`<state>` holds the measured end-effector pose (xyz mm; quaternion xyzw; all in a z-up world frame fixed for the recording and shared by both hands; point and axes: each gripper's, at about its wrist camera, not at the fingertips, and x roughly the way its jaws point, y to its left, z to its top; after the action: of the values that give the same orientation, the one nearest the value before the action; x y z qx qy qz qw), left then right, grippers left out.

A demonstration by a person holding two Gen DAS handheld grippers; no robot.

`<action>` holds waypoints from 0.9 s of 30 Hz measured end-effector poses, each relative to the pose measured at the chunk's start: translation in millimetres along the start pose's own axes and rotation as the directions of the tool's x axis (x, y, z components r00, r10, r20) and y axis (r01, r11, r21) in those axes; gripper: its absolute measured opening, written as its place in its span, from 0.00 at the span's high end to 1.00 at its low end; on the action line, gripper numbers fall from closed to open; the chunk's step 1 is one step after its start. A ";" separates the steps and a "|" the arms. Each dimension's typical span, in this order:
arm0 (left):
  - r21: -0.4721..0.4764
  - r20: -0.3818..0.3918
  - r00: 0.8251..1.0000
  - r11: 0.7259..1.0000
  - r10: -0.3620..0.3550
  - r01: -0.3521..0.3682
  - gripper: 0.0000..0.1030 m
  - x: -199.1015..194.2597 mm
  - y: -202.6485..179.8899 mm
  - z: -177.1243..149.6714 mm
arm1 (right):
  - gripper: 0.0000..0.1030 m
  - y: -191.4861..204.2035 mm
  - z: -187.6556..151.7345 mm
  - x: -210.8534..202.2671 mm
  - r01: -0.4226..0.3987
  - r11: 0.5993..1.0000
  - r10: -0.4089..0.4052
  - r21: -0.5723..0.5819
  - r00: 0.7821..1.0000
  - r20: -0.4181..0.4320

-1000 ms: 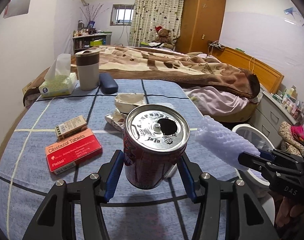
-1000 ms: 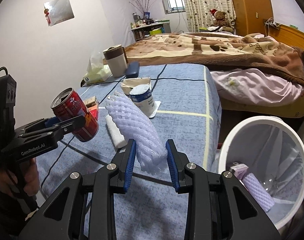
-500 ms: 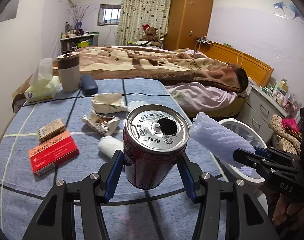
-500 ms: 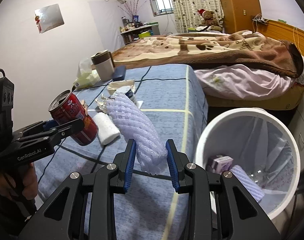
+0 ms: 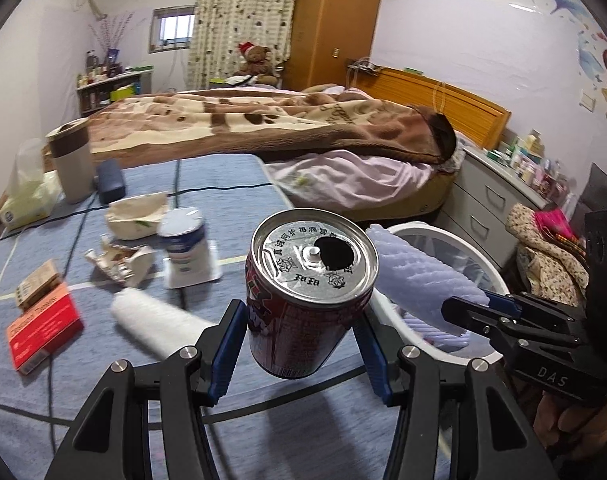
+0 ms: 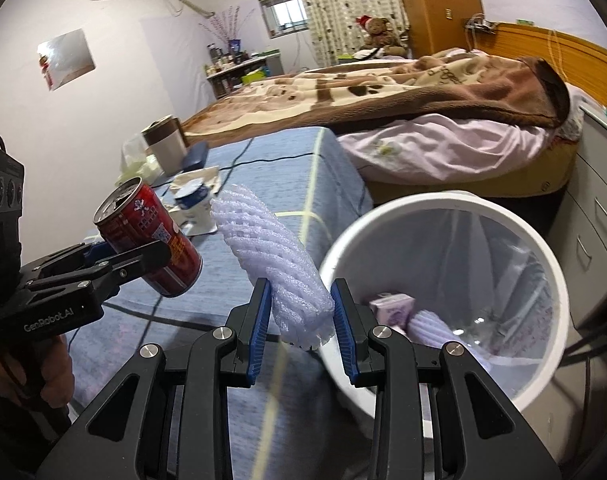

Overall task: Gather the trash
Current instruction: 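Carry the soda can and foam net toward the trash bin with both tools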

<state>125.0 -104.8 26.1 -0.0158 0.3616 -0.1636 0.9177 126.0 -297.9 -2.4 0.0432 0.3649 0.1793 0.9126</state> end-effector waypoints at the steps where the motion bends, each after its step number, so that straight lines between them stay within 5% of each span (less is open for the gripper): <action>1: 0.005 -0.002 1.000 1.000 -0.006 0.006 0.47 1.9 -4.3 0.9 | 0.69 -4.4 -0.6 -1.3 0.008 1.000 -0.008 0.009 1.000 0.002; 27: 0.110 -0.099 0.975 0.972 -0.200 0.210 0.47 69.0 -99.4 11.4 | 0.69 -84.1 -27.8 -20.7 0.148 0.970 -0.142 0.195 0.989 -0.044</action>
<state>151.1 -221.4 3.6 0.0090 0.3873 -0.2794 0.8786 118.1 -385.2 -26.9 0.1042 0.3966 0.0757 0.9089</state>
